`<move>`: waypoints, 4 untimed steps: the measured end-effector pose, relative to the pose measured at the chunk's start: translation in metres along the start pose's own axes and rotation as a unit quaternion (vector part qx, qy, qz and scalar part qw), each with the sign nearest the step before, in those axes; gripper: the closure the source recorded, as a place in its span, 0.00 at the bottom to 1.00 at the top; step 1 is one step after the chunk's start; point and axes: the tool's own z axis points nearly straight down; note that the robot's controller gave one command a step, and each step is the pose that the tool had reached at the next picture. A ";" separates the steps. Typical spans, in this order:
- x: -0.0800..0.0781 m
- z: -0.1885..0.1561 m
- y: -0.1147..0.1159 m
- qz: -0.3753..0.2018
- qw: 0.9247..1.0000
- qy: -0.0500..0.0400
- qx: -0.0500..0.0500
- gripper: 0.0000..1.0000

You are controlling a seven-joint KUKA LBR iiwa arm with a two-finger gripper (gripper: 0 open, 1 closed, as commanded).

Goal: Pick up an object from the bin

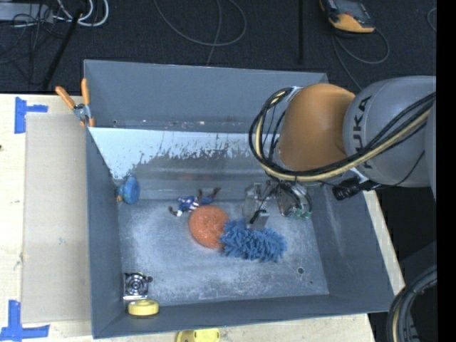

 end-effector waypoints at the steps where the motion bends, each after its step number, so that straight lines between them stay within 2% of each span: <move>1: 0.000 0.000 0.000 0.000 1.000 0.000 0.000 1.00; 2: -0.002 -0.004 -0.002 0.000 1.000 0.000 0.000 1.00; 3: 0.004 -0.001 0.011 -0.013 1.000 0.000 0.000 0.00; 4: 0.007 0.001 0.016 -0.017 1.000 0.000 0.000 0.00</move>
Offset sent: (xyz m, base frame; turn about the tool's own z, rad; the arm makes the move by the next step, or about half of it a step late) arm 0.0048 -0.0061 0.0094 -0.0139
